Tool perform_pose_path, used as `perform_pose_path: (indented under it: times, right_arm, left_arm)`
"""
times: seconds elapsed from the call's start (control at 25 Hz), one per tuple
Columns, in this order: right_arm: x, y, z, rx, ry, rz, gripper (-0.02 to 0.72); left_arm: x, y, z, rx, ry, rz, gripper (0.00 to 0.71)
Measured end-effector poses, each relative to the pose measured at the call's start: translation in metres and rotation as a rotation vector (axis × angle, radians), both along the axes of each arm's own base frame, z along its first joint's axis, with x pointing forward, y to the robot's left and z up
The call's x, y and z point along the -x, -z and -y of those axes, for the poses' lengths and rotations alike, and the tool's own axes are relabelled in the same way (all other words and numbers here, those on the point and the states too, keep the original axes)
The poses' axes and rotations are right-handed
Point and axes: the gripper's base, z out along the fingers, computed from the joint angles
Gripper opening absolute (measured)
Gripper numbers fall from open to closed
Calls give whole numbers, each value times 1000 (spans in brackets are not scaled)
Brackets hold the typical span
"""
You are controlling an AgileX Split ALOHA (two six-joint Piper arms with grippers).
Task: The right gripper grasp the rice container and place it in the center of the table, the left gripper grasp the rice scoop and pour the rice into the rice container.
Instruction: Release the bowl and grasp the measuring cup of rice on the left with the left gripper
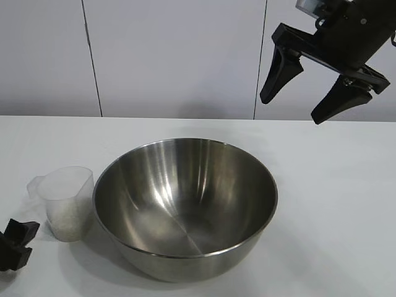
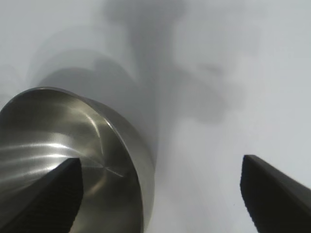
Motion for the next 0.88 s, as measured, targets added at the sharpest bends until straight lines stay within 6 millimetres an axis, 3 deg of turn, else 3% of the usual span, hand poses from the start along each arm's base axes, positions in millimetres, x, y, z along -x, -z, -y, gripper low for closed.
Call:
perform_pose_path:
  times: [0.32,0.48,0.72,0.88]
  right_arm:
    - [0,0,0,0,0,0,610]
    - [0,0,0,0,0,0,610]
    - [0,0,0,0,0,0,610]
    - [0,0,0,0,0,0,610]
  left_arm:
    - [-14,-4,10,21,81,48,582]
    - [-21,-6,13,82,65,63,471]
    - [-30,-10,19,177,66,82,393]
    - [-29,-10,22,193,93,76,240]
